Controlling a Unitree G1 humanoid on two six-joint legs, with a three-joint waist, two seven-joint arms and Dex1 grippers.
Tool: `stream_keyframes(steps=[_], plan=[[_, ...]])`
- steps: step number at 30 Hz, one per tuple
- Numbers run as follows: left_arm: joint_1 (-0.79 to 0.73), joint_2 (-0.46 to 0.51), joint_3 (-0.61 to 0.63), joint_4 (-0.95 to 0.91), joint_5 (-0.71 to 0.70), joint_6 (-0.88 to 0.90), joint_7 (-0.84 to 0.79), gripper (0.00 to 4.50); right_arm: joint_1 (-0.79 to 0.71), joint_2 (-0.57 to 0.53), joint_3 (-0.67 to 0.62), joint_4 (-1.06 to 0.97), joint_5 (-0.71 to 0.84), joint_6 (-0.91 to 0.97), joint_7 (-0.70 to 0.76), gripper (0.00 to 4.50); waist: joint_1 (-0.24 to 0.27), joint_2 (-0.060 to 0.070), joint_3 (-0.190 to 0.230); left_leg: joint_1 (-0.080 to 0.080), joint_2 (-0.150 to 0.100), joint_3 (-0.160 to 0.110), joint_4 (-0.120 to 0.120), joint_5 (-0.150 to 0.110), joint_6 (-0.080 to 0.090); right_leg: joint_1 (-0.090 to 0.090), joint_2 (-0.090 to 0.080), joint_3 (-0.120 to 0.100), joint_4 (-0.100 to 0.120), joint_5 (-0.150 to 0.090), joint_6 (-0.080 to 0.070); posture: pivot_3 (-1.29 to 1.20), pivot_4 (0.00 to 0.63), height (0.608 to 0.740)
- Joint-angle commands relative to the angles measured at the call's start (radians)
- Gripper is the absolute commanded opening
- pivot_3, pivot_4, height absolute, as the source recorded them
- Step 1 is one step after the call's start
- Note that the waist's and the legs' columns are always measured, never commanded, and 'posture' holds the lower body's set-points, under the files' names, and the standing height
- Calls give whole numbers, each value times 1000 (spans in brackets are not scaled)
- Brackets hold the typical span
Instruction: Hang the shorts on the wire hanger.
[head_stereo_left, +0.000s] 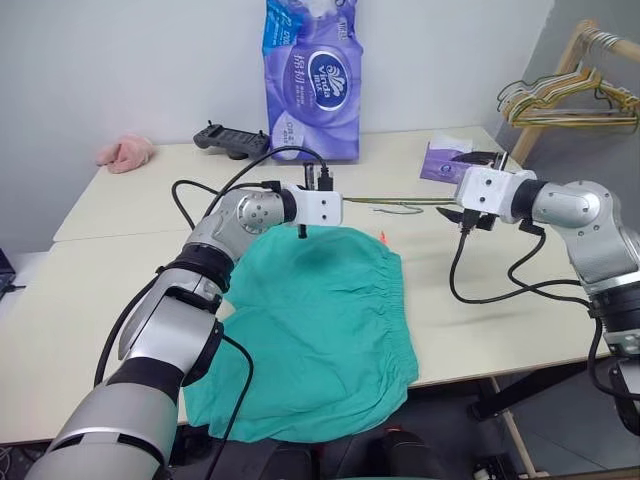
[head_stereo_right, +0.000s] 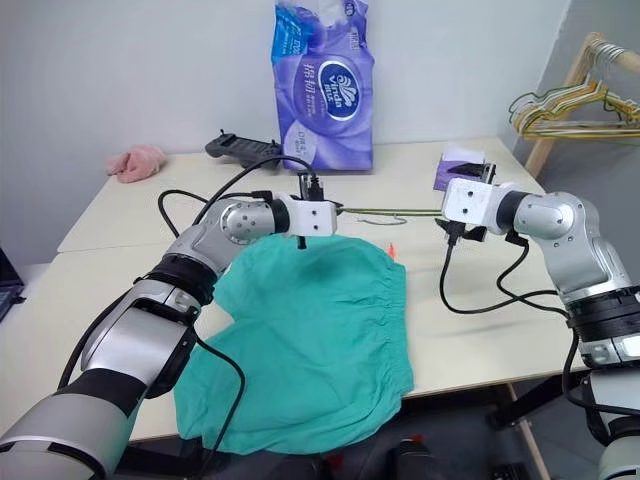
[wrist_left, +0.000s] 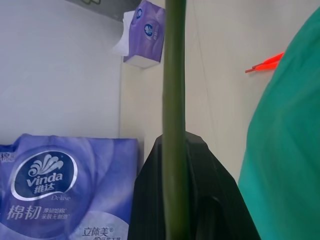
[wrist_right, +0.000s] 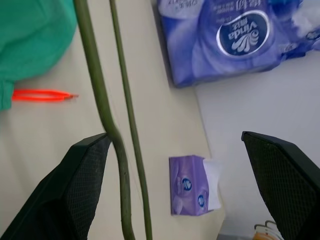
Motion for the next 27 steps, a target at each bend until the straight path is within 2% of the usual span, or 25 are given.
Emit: stream_keyframes(steps=[1,7,8,10,20,21,26,27], plan=[[-22,7,14,-40,-6,-13,16,0,-26,12,9,78,-46,-15,-20,4456,0,0,-1,0,0,0,0,0,0,0,0,0,0,0,0,49,12,740],[-25,14,14,-52,-5,-11,11,0,-71,40,11,162,-88,-28,-46,4456,-1,0,-1,0,0,0,0,0,0,0,0,0,0,0,0,56,12,740],[-26,14,14,-51,-5,-10,11,0,-77,40,12,172,-92,-32,-44,4289,-1,0,-1,0,0,0,0,0,0,0,0,0,0,0,0,57,13,740],[-24,16,14,-53,-6,-8,6,0,-81,39,4,179,-85,-34,-37,3878,0,0,-1,0,0,0,0,0,0,0,0,0,0,0,0,57,13,740],[-22,15,13,-54,-7,-2,-3,0,-78,41,11,131,-92,-69,-27,262,0,0,-1,0,0,0,0,0,0,0,0,0,0,0,0,54,19,740],[-23,15,13,-53,-7,-1,-3,0,-77,40,11,125,-94,-74,-26,47,0,0,-1,0,0,0,0,0,0,0,0,0,0,0,0,54,18,740],[-25,14,15,-52,-9,0,0,0,-68,45,7,115,-90,-77,-18,47,0,0,-1,0,0,0,0,0,0,0,0,0,0,0,0,55,20,740],[-22,15,24,-57,-21,-11,2,254,-61,48,3,108,-78,-75,-10,14,0,0,-1,0,0,0,0,0,0,0,0,0,0,0,0,54,21,740]])
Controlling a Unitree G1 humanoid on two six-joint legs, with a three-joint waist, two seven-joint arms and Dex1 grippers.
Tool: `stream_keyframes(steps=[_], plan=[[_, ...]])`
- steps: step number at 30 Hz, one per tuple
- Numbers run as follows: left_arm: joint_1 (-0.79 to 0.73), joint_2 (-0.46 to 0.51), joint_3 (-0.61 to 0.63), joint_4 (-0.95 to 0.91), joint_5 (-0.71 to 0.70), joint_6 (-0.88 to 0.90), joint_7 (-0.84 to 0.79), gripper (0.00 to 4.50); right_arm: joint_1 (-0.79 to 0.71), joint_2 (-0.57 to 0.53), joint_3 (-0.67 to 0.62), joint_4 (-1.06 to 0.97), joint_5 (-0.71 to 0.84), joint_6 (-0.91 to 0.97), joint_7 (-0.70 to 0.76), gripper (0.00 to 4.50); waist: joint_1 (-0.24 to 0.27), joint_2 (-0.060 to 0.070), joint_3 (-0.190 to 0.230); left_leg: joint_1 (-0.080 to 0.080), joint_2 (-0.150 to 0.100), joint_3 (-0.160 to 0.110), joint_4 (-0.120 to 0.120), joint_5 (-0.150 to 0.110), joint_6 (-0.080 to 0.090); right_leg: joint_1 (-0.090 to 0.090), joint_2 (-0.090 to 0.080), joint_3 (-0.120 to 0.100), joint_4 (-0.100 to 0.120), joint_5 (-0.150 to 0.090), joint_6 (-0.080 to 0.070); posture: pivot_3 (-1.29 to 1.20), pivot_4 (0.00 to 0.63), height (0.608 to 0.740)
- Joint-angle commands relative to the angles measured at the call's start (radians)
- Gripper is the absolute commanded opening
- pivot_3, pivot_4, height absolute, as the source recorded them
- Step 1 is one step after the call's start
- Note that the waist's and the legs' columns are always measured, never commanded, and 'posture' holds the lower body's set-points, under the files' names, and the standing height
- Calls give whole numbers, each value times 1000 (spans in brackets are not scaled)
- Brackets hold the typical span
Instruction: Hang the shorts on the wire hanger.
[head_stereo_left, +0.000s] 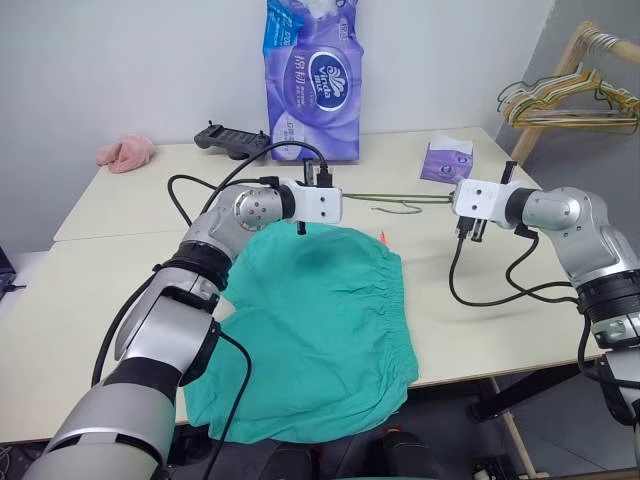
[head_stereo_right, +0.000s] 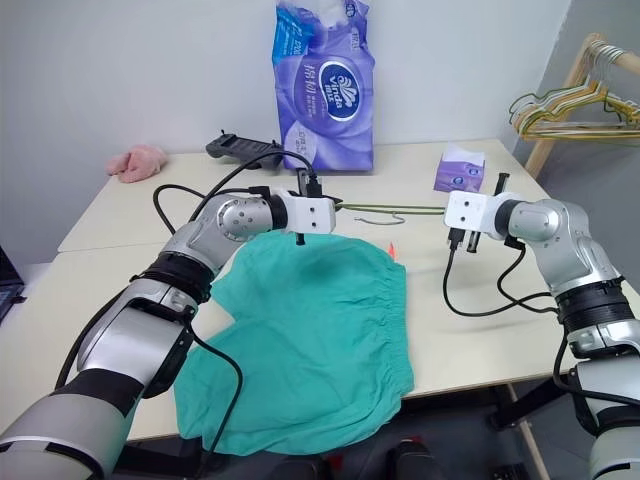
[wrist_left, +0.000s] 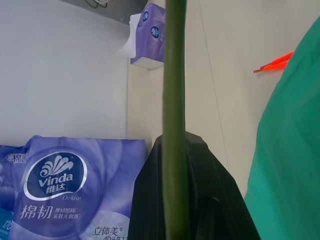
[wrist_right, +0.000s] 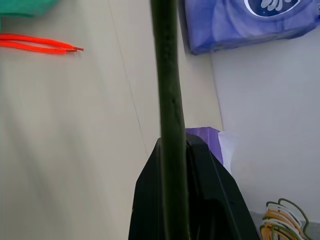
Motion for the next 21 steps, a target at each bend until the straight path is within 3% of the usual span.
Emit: stream_keyframes(steps=[1,9,14,21], plan=[[-17,-6,32,-44,-52,-8,-27,517,4,7,-27,-62,29,-18,10,0,0,0,0,0,0,0,0,0,0,0,0,0,0,0,0,54,21,740],[-4,15,108,-60,-195,-10,-151,2762,50,-1,-55,-100,65,39,34,0,-1,0,0,0,0,0,0,0,0,0,0,0,0,0,0,47,25,740],[84,69,156,-146,-320,-22,-292,4204,98,-31,-86,-101,85,91,48,0,-1,0,0,0,0,0,0,0,0,0,0,0,0,0,0,41,31,740],[245,142,259,-356,-513,137,-409,4204,204,-121,-166,-50,166,220,123,0,-1,0,0,0,1,0,0,0,0,0,0,0,0,0,0,46,38,740]])
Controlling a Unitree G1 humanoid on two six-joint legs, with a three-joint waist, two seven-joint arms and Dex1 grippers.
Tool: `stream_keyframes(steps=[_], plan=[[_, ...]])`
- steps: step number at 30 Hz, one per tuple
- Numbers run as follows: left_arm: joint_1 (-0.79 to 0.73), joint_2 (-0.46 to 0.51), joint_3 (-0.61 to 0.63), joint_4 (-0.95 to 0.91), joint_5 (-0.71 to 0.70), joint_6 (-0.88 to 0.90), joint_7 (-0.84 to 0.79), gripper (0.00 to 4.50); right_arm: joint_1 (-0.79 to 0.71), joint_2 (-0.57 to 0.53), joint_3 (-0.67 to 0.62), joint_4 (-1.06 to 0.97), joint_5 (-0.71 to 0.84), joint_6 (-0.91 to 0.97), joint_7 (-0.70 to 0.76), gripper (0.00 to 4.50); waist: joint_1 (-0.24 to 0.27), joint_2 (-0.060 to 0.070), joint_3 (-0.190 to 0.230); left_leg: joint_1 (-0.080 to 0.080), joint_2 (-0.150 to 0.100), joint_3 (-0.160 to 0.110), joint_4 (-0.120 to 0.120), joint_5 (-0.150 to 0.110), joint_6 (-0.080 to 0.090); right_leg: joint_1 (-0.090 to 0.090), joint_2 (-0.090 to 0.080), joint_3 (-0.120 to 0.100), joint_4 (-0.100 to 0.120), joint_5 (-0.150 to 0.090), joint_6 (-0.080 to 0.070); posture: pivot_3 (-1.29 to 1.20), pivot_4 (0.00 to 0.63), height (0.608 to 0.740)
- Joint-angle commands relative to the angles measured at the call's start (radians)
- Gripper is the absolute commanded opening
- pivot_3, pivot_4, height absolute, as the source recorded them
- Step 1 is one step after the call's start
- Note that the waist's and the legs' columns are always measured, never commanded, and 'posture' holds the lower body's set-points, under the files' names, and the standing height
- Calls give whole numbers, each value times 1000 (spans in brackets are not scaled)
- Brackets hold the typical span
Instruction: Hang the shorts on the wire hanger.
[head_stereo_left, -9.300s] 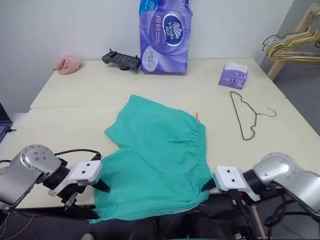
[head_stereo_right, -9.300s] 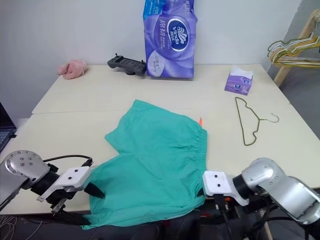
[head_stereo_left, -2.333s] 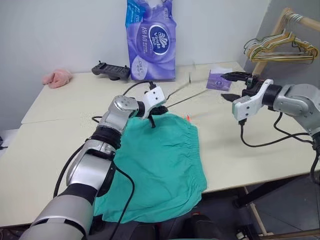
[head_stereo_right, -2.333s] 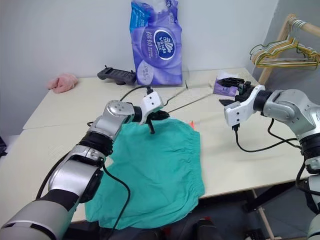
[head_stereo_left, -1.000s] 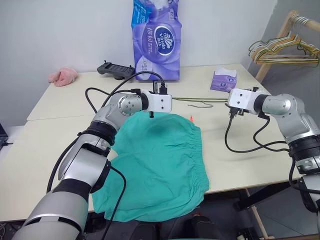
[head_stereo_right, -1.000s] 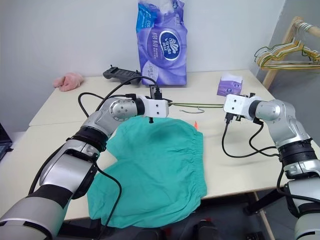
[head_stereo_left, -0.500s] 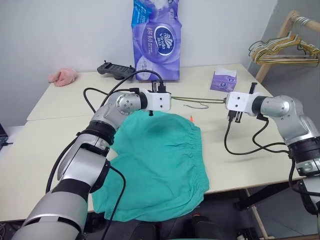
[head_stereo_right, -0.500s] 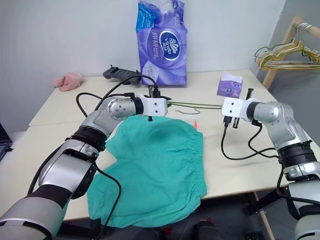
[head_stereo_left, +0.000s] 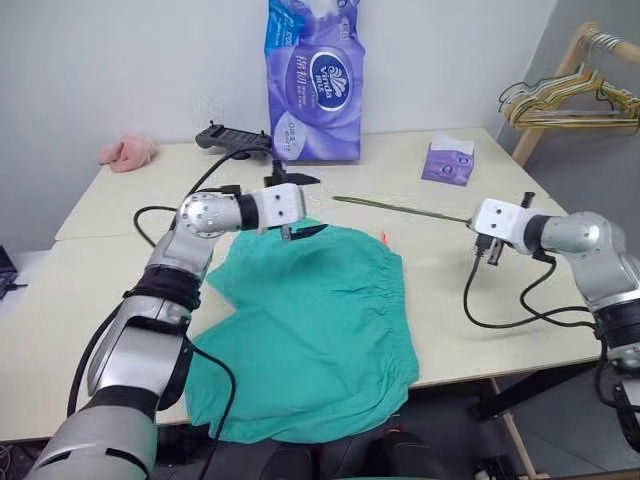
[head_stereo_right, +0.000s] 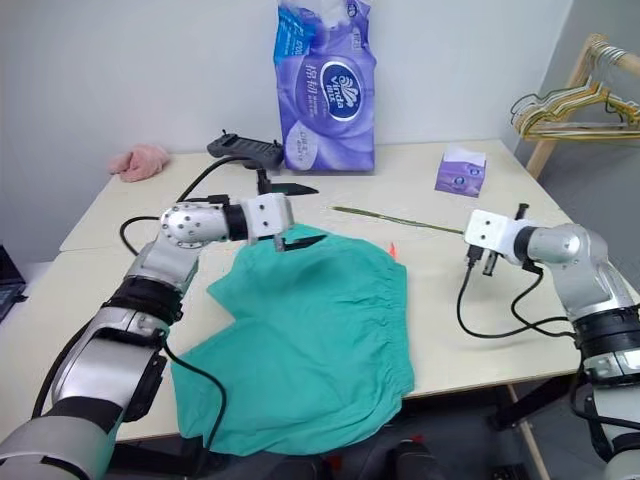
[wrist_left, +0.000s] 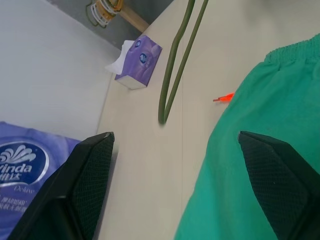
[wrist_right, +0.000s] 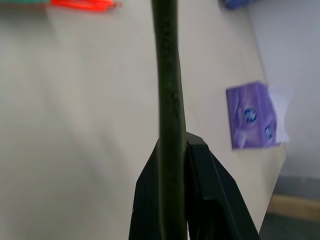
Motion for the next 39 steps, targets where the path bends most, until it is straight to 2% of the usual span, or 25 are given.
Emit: stream_keyframes(steps=[1,4,6,9,11,14,20,27,39], plan=[[76,16,97,-175,-162,158,-43,4204,42,-56,-93,4,87,123,70,0,0,0,0,0,0,0,0,0,0,0,0,0,0,0,0,48,38,740],[219,7,143,-392,-309,395,-59,4204,115,-95,-134,-46,188,355,201,0,0,1,-1,0,0,0,0,0,1,0,-1,0,0,0,0,48,38,740],[357,19,144,-580,-404,550,-70,4204,213,-156,-149,-148,302,570,342,0,0,2,-1,1,1,-1,0,-1,1,1,-2,0,1,0,0,47,42,740],[537,36,139,-793,-504,719,-66,4204,380,-260,-176,-312,486,833,524,0,1,3,-2,0,2,-2,0,-2,3,0,-2,0,0,0,0,49,46,740],[629,33,130,-871,-519,775,-47,4204,486,-316,-187,-378,583,949,598,0,1,3,-2,1,2,-2,0,-2,3,1,-2,-1,0,-1,0,49,47,740],[689,26,111,-933,-497,801,-31,4204,606,-363,-207,-442,666,1011,640,0,2,3,-3,3,2,-2,1,-2,3,3,-1,-1,-1,-4,5,53,51,740],[687,15,120,-977,-502,846,-2,4204,753,-441,-225,-521,790,1073,675,0,3,4,-5,3,1,-1,1,-2,3,6,3,-1,-2,-6,7,57,57,740],[693,35,128,-985,-499,851,-13,4204,741,-425,-191,-481,829,1105,609,0,2,3,-4,3,1,-1,0,-2,3,6,3,-2,-2,-7,7,69,66,740],[694,35,128,-992,-492,860,-6,4204,783,-495,-149,-410,827,1062,667,0,3,3,-4,3,1,-1,0,-2,3,7,3,-2,-3,-7,7,78,74,740]])
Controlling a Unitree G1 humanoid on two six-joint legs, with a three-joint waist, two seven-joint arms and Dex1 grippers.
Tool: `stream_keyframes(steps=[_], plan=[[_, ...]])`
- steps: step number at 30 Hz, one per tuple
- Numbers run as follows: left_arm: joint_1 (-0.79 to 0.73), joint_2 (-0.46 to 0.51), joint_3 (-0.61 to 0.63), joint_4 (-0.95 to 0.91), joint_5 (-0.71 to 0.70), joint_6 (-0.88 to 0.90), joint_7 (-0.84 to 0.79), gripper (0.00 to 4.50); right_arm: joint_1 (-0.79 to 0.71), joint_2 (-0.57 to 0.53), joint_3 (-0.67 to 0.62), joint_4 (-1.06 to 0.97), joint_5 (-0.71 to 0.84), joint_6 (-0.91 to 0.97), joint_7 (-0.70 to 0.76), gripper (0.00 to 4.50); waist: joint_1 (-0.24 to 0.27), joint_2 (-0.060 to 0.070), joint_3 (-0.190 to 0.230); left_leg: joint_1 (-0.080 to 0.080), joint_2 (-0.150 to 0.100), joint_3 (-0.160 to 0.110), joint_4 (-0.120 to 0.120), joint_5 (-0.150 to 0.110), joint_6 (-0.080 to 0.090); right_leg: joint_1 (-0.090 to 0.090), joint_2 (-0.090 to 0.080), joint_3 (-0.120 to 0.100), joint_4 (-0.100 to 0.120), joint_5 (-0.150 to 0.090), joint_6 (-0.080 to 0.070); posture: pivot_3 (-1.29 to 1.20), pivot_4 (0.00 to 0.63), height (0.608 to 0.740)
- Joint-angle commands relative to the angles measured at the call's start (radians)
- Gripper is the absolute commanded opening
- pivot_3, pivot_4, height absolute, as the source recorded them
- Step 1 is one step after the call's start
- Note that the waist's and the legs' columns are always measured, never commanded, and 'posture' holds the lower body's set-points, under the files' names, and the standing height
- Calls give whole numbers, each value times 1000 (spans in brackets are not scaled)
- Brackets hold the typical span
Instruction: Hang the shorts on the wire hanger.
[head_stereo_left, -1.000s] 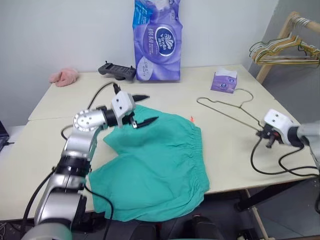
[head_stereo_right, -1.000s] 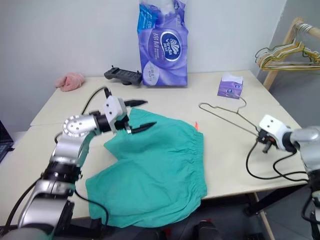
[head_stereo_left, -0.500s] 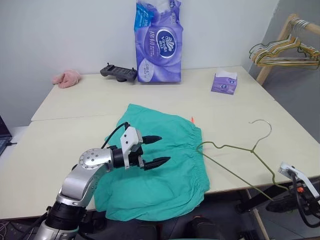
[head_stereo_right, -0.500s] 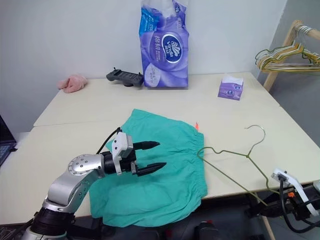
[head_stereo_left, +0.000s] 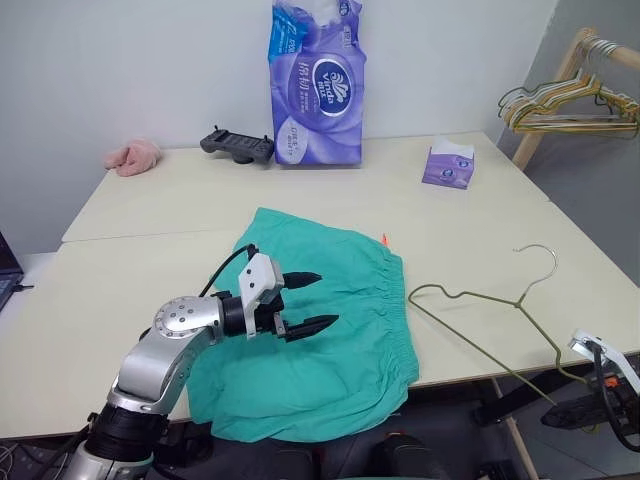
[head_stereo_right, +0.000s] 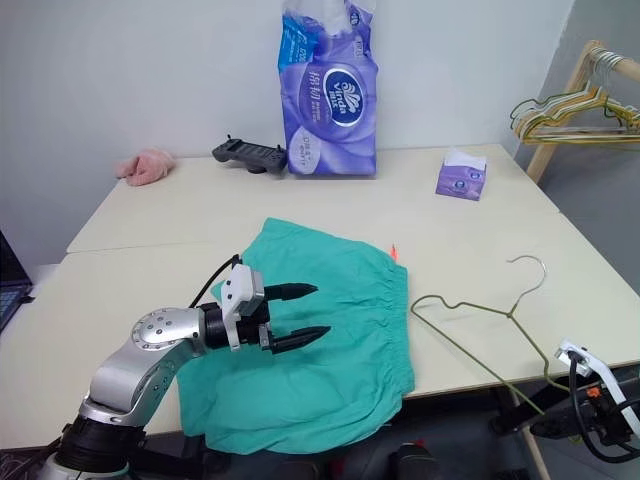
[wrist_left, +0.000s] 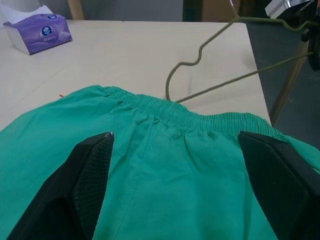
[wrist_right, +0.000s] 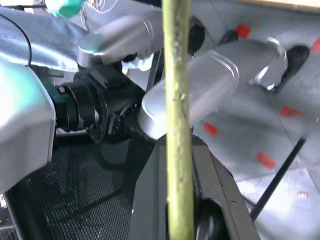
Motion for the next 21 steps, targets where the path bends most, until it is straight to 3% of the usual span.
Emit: stream_keyframes(steps=[1,11,15,21], plan=[[-7,9,21,-40,-5,-4,6,4204,26,-32,5,-13,11,-27,46,0,0,0,0,0,0,0,0,0,0,0,0,0,0,0,0,78,77,740],[-6,15,22,-42,-6,0,3,4204,-46,10,30,-53,72,18,25,0,0,-2,2,0,0,0,0,0,0,0,0,0,0,0,0,78,78,740],[-37,5,27,-37,-13,16,19,4204,-128,68,39,-115,143,121,-16,0,0,-4,3,0,0,-1,0,0,0,0,0,0,0,0,0,79,77,740],[-53,4,23,-37,-14,23,20,4204,-174,112,91,-124,129,149,-63,0,1,-5,4,0,0,-1,0,0,0,0,0,-1,-2,-1,1,85,73,740]])
